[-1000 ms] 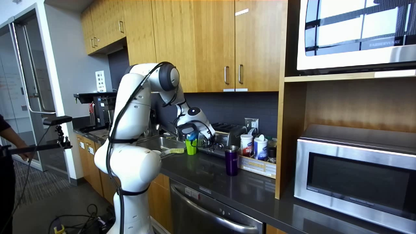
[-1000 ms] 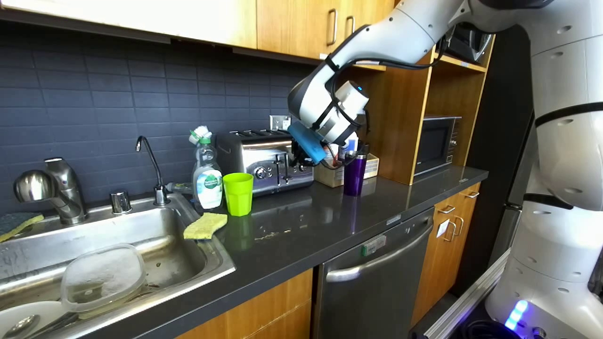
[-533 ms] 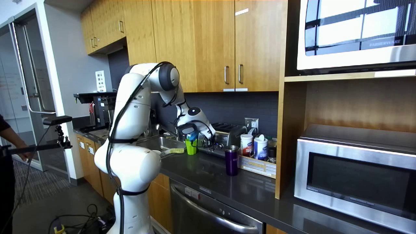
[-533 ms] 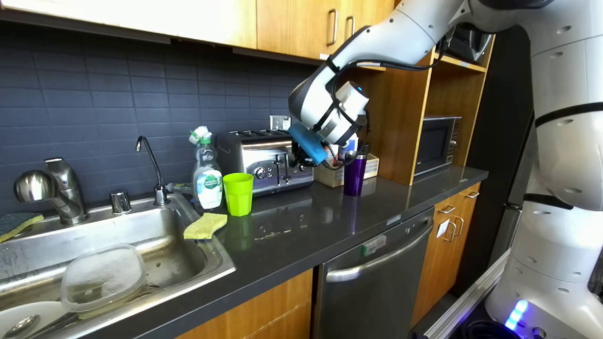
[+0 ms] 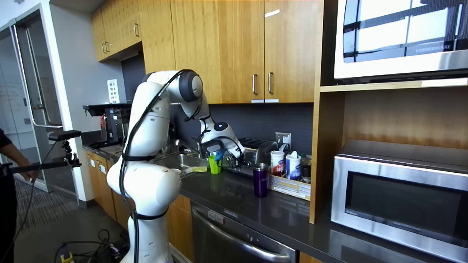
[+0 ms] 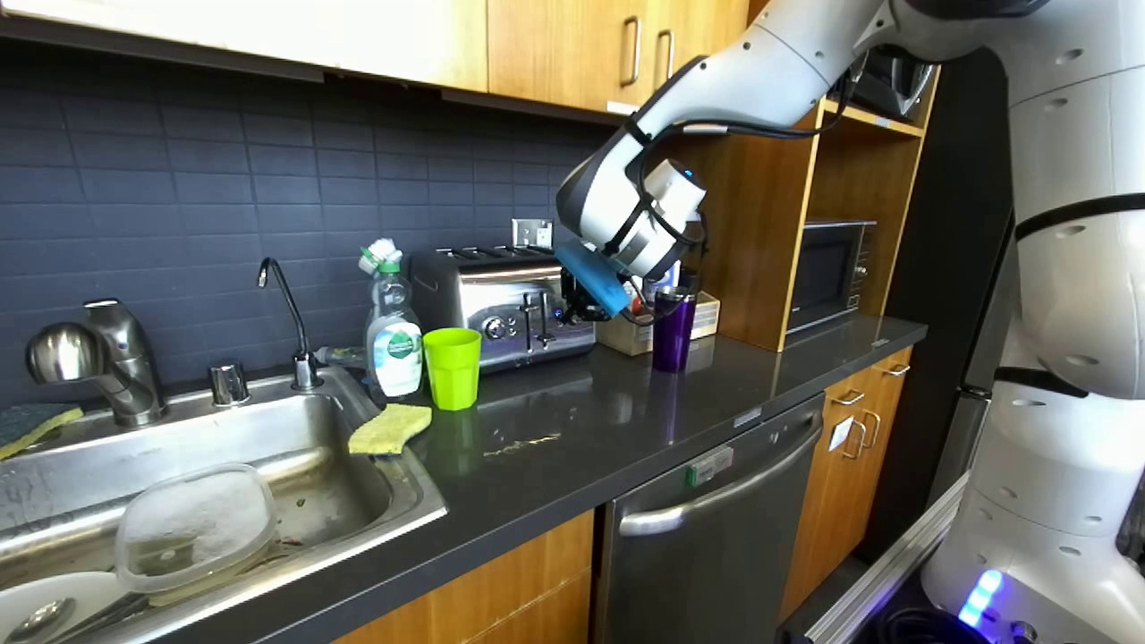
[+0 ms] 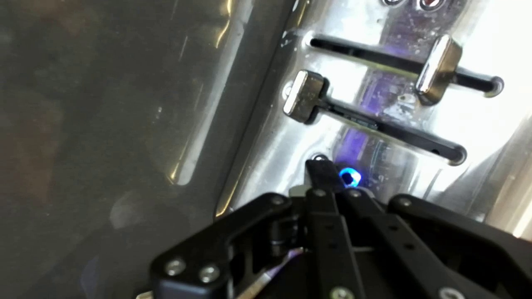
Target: Press a button on the toaster
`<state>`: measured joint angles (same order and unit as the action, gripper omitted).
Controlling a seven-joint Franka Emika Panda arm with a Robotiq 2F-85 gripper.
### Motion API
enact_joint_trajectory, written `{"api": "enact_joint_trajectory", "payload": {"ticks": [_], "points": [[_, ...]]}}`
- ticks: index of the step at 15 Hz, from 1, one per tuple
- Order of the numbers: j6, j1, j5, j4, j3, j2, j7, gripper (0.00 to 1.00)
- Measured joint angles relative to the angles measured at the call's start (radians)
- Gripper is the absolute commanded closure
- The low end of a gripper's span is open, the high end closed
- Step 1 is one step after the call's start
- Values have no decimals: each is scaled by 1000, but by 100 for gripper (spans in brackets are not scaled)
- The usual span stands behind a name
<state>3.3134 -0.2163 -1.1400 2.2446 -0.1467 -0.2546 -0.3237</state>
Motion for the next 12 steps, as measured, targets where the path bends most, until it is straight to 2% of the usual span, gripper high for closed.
{"api": "enact_joint_trajectory", "payload": {"ticks": [12], "points": [[-42, 3, 63, -4, 1, 17, -1, 100]]}}
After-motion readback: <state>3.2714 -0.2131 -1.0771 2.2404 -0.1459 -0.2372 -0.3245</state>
